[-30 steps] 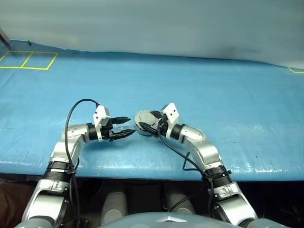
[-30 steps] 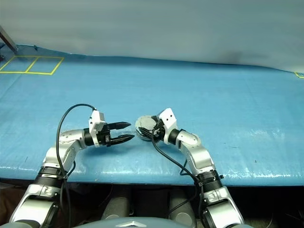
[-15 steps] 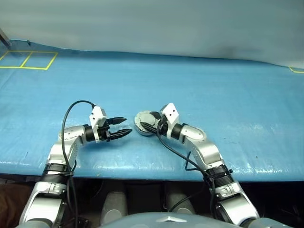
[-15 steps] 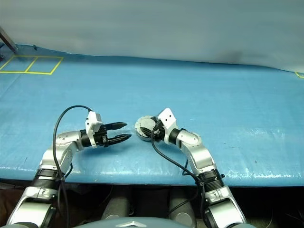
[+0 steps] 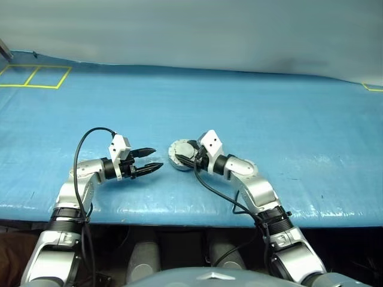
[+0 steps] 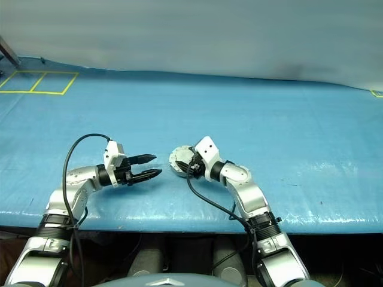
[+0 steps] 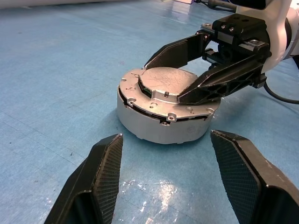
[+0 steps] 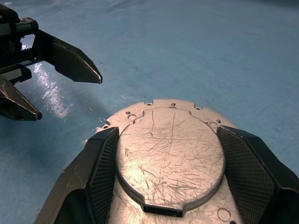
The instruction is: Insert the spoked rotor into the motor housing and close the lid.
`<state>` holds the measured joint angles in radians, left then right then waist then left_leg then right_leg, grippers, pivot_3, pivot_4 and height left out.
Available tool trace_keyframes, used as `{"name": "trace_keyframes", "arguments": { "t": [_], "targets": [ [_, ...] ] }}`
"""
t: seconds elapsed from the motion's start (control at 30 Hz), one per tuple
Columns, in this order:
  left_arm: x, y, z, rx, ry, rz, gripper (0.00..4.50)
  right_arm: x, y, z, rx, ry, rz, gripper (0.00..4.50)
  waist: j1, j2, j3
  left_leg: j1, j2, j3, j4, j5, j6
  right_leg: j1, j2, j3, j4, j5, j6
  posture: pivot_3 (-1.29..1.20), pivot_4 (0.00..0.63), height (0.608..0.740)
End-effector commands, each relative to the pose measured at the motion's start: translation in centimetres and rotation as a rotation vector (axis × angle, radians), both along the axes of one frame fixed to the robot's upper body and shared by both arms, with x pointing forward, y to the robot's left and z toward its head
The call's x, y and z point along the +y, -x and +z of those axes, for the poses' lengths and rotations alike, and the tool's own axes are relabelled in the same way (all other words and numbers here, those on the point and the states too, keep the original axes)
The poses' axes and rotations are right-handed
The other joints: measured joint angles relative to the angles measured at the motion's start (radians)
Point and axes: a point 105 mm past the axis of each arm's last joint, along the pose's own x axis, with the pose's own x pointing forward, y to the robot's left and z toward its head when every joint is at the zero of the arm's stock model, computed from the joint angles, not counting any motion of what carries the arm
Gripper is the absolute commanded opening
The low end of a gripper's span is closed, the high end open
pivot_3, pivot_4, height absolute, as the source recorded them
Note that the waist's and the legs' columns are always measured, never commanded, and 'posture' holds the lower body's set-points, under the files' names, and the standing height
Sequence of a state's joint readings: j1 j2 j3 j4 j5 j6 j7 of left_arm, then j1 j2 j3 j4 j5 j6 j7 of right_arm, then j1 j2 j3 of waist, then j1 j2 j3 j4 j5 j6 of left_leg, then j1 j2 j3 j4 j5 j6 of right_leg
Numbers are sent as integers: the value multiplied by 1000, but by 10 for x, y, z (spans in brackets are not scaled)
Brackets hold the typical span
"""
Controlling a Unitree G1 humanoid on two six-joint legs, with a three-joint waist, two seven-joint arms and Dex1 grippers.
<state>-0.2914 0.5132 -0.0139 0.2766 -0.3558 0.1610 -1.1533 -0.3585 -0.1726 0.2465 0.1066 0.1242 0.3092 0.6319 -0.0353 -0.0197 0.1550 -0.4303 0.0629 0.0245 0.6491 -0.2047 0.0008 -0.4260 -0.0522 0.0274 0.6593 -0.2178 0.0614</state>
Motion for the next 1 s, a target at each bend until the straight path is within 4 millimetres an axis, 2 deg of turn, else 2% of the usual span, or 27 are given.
{"name": "trace_keyframes", "arguments": {
  "t": [0.03,0.37,0.63,0.87,1.0],
  "targets": [
    [-1,-1,10,-43,12,1,3266,2,-3,-1,10,3,-18,3012,-2,0,0,0,0,0,0,0,0,0,0,0,0,0,0,0,150,740],
    [-2,-1,10,-35,21,12,3266,1,1,-24,45,99,-15,3012,-3,0,0,3,0,0,0,0,0,1,0,0,0,0,0,0,150,740],
    [-7,-9,17,-23,82,53,3266,-4,6,-38,71,138,-27,3012,-1,-1,-2,3,0,0,0,0,0,2,0,0,0,0,0,0,150,740],
    [-10,-13,19,-22,87,58,3266,-1,4,-33,98,83,-28,3012,-1,-2,-4,4,0,0,0,0,0,2,0,0,0,0,0,0,150,740],
    [-11,-15,19,-20,91,63,3266,-6,1,-38,79,146,-36,3012,-2,-2,-4,4,0,0,0,0,0,2,0,0,0,0,0,0,150,740]
  ]
}}
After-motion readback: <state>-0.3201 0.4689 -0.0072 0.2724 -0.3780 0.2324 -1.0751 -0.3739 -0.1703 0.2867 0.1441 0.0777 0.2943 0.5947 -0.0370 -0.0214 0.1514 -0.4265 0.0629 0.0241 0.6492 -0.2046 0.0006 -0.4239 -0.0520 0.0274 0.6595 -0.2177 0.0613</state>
